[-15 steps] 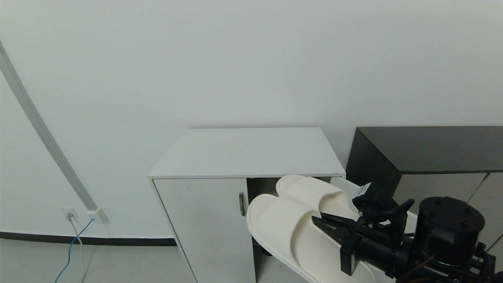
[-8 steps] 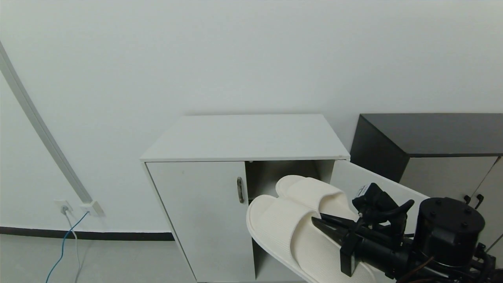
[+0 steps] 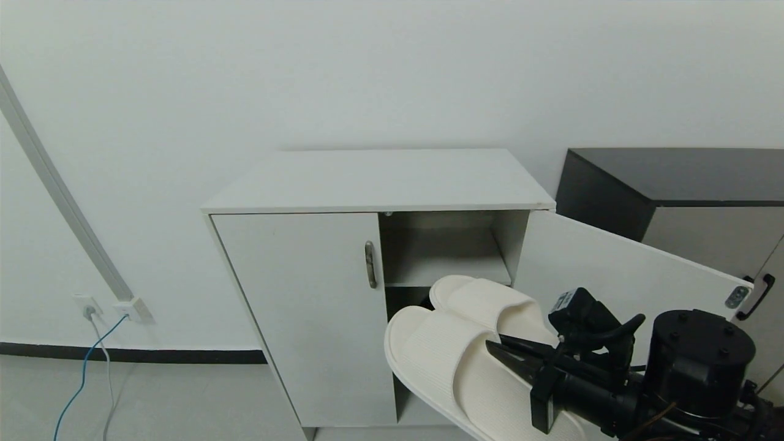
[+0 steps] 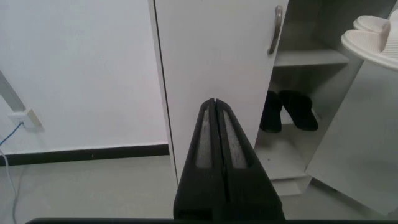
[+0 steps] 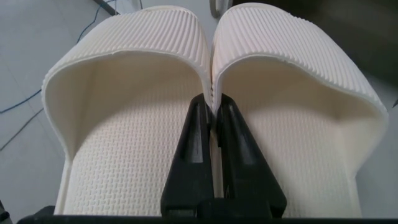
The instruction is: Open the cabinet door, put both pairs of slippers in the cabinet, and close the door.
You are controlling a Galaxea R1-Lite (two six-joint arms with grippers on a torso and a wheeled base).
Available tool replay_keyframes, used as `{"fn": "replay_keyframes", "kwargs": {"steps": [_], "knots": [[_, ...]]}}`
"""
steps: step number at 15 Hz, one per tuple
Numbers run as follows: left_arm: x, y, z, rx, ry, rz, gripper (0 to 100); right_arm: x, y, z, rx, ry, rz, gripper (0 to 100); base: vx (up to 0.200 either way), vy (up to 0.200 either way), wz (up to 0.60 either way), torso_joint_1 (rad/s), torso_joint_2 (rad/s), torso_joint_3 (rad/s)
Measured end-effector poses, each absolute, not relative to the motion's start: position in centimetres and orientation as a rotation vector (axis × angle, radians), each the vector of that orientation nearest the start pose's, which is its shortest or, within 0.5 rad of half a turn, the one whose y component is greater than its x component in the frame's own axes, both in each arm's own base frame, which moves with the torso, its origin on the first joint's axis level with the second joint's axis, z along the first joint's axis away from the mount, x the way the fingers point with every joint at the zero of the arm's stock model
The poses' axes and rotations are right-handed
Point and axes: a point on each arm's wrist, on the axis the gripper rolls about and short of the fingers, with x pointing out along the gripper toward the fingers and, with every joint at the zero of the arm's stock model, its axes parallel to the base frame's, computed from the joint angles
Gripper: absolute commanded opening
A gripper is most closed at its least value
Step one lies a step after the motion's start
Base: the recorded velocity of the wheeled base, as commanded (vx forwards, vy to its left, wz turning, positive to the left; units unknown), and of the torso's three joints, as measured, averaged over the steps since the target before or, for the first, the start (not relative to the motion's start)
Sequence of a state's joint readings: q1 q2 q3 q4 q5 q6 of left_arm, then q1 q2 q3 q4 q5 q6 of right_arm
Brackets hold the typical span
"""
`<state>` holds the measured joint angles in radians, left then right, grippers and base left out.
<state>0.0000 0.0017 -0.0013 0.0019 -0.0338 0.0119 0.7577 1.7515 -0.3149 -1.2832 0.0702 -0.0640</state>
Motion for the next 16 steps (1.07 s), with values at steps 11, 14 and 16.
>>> {"fn": "replay_keyframes", "kwargs": {"steps": [11, 14, 16], "knots": [[-2.28, -0.08, 7.58, 0.012, 0.001, -0.034, 0, 18.17, 17.45, 11.49, -0.117, 0.128, 0.832, 0, 0.000, 0.000, 0.00, -0.116, 0.46, 0.347], [-2.28, -0.08, 7.56, 0.012, 0.003, -0.033, 0, 18.12, 17.44, 11.43, -0.119, 0.131, 0.834, 0, 0.000, 0.000, 0.00, -0.030, 0.36, 0.323], [-2.28, -0.08, 7.59, 0.012, 0.001, -0.034, 0, 18.11, 17.46, 11.45, -0.122, 0.127, 0.834, 0, 0.000, 0.000, 0.00, 0.000, 0.00, 0.000]]}}
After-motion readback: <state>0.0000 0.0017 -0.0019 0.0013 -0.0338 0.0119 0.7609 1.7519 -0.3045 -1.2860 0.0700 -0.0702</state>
